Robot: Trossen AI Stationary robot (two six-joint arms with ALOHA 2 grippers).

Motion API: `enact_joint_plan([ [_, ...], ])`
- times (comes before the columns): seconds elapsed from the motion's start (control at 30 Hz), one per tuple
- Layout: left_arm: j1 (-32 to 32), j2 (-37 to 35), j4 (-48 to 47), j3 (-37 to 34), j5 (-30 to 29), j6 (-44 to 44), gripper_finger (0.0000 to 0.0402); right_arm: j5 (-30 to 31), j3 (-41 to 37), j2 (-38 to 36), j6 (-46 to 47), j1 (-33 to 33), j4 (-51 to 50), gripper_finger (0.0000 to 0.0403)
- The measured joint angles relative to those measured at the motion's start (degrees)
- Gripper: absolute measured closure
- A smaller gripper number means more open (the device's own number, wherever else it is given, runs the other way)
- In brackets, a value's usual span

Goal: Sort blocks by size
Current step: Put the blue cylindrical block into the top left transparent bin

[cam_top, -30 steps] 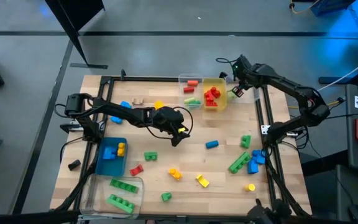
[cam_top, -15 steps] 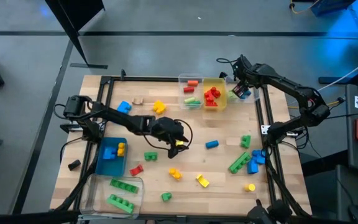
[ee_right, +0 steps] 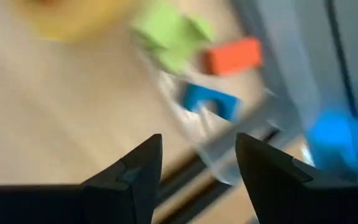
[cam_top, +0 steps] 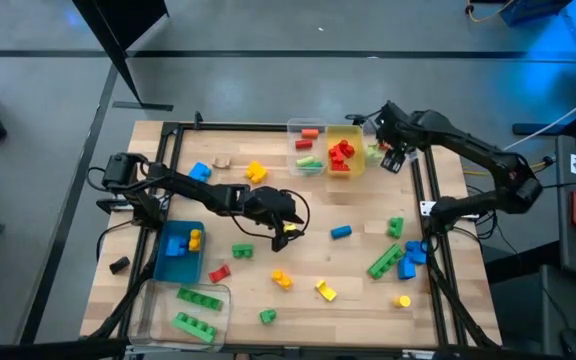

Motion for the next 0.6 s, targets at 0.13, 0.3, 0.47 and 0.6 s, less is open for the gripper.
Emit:
enact_joint_plan([
  [0.13, 1.21, 0.0, 0.01, -0.02, -0.18, -0.02, 0.0233, -9.96, 0.0, -3.31, 0.17, 6.91, -0.32, 0.0198],
  [0.3, 2.28, 0.0, 0.0, -0.02, -0.22, -0.02, 0.0233, -20.91, -0.12, -4.36, 2.99, 16.39, 0.63, 0.0198],
  [0.47, 2.97, 0.0, -0.04, 0.0, -0.2, -0.02, 0.0233, -20.67, -4.63, -4.04, 3.08, 26.19, 7.97, 0.0198],
  [0.6, 2.99, 0.0, -0.16, -0.02, -0.2, -0.09, 0.0233, -21.69, -9.14, -4.06, 3.1, 32.88, 14.67, 0.0198],
])
